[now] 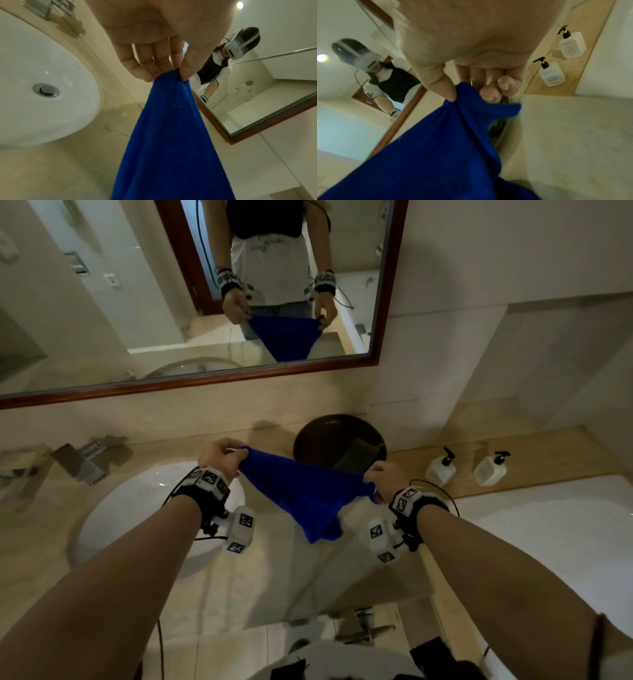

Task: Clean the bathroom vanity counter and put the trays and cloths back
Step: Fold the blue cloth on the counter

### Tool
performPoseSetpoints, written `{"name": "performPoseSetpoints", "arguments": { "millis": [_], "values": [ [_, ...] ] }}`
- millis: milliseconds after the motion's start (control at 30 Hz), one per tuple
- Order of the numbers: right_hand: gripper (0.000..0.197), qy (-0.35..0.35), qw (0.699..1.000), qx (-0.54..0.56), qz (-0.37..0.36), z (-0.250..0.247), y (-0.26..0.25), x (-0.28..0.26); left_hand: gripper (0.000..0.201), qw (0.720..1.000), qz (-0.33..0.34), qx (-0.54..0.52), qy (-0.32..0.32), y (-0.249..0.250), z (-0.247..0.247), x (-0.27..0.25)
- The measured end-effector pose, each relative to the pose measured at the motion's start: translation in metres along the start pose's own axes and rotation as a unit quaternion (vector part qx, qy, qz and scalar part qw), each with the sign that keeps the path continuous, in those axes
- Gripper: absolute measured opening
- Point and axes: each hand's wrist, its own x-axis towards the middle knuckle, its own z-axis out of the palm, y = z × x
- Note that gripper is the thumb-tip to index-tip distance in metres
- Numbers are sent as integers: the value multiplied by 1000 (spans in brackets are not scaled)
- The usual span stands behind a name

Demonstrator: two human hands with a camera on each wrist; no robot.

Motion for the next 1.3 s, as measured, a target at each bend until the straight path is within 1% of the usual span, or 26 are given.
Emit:
{"name": "performPoseSetpoints", "arguments": {
  "millis": [67, 133, 200, 267, 300, 333, 400, 467, 533, 600, 667, 733, 800, 833, 900, 1000, 1067, 1167, 1200, 1267, 1300],
  "values": [
    [16, 3, 999, -34, -22, -7, -8, 2, 21, 1000, -1, -15, 2, 10, 0, 2],
    [15, -4, 991, -122, -52, -15, -13, 3, 20, 1000, 6, -25, 12, 21, -3, 3],
    [21, -35, 973, -218, -72, -26, -20, 2, 17, 999, 17, -33, 26, 33, -7, 3],
    [28, -66, 953, -282, -84, -39, -28, 4, 14, 999, 34, -26, 33, 43, -12, 6],
    [29, -65, 945, -306, -93, -46, -32, 6, 12, 998, 46, -19, 36, 47, -15, 8],
    [29, -50, 939, -326, -101, -53, -38, 7, 10, 997, 60, -11, 41, 52, -18, 9],
    [34, 14, 933, -344, -100, -66, -52, 9, 8, 994, 90, -1, 61, 63, -25, 11],
    [38, 82, 938, -324, -90, -77, -66, 11, 7, 988, 120, 0, 92, 77, -32, 11],
    [36, 132, 945, -282, -97, -86, -82, 13, 3, 983, 141, -7, 114, 93, -39, 10],
    [33, 172, 952, -220, -124, -94, -99, 13, 3, 980, 160, -8, 117, 110, -46, 7],
    [29, 213, 951, -160, -158, -101, -112, 12, 7, 977, 179, -30, 108, 125, -51, 3],
    [24, 233, 949, -108, -183, -106, -121, 7, 11, 974, 192, -47, 109, 136, -55, -1],
    [21, 236, 950, -58, -195, -109, -126, 1, 10, 972, 195, -56, 115, 137, -58, -6],
    [21, 232, 950, -56, -201, -109, -126, -1, 11, 973, 188, -62, 116, 134, -58, -8],
    [22, 214, 951, -87, -205, -108, -119, -5, 10, 977, 169, -60, 118, 121, -57, -12],
    [22, 189, 955, -113, -197, -103, -98, -13, 15, 982, 132, -62, 119, 86, -51, -20],
    [23, 181, 956, -135, -185, -95, -79, -25, 15, 986, 123, -60, 97, 60, -46, -30],
    [25, 167, 957, -179, -154, -80, -48, -54, 29, 991, 100, -51, 68, 15, -40, -45],
    [25, 150, 960, -193, -134, -74, -38, -65, 30, 993, 90, -51, 62, 1, -39, -51],
    [23, 110, 962, -227, -102, -61, -16, -86, 24, 995, 70, -43, 51, -31, -39, -61],
    [22, 100, 961, -235, -105, -53, -4, -96, 20, 997, 60, -36, 42, -48, -39, -68]
  ]
}}
